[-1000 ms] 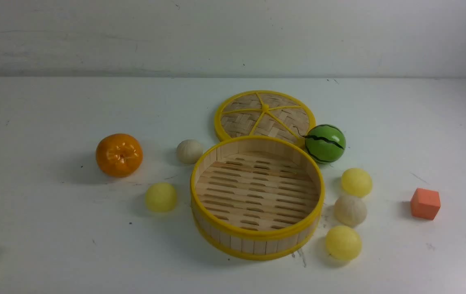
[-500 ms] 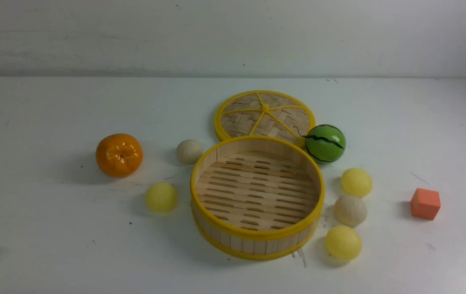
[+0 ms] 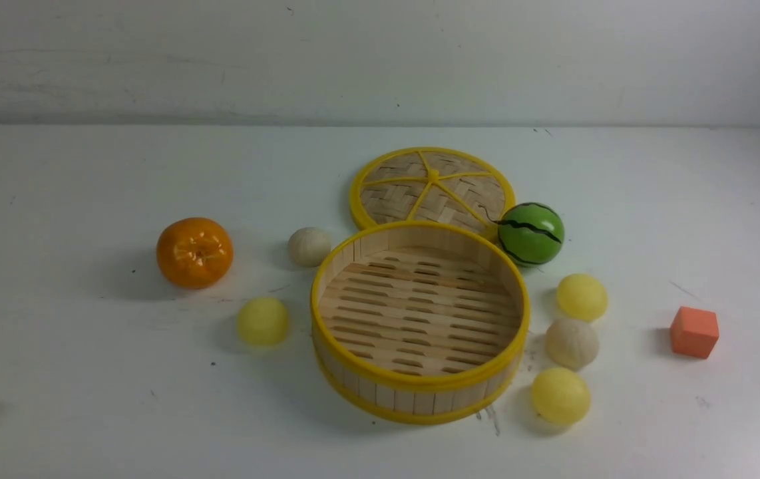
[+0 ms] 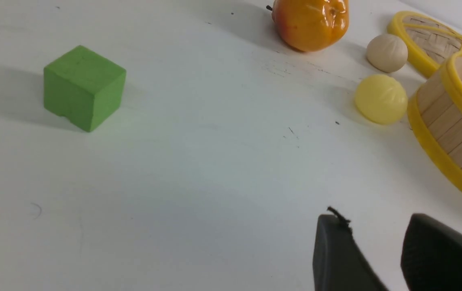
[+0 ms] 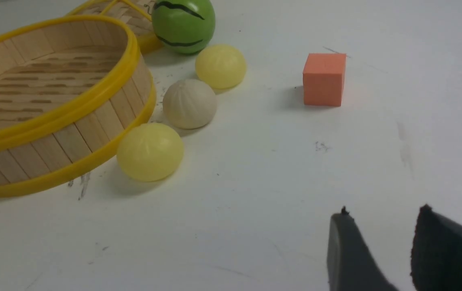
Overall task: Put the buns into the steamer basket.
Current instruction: Use the left arm to grab a steamed stuffed bun
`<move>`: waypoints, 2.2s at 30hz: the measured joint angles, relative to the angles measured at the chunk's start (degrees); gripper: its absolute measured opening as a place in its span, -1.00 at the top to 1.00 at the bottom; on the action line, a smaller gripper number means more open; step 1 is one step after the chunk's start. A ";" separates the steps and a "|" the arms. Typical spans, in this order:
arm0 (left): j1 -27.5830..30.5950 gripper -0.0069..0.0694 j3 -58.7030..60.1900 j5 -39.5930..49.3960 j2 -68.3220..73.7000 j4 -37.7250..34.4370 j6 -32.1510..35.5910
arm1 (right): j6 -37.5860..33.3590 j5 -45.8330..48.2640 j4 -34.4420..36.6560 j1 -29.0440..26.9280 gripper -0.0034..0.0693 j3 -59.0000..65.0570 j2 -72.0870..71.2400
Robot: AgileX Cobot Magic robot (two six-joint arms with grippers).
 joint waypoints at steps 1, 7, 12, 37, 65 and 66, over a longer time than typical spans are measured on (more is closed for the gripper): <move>0.00 0.19 0.00 0.00 0.00 0.00 0.00 | 0.00 0.00 0.00 0.00 0.25 0.00 0.00; 0.00 0.19 0.00 0.00 0.00 0.00 0.00 | 0.00 0.00 0.00 0.00 0.25 0.00 0.00; 0.00 0.19 0.00 0.00 0.00 0.00 0.00 | 0.00 0.00 -0.11 0.00 0.25 0.00 0.00; 0.00 0.46 -5.61 -12.20 0.11 -24.61 -7.45 | 0.00 0.00 -0.16 0.00 0.25 0.00 0.00; -23.55 0.85 -61.92 30.07 79.60 -3.51 11.79 | 0.00 0.00 -0.21 0.00 0.25 0.00 0.00; -24.19 0.85 -64.62 30.40 82.96 -0.07 9.61 | 0.00 0.00 -0.21 0.00 0.25 0.00 0.00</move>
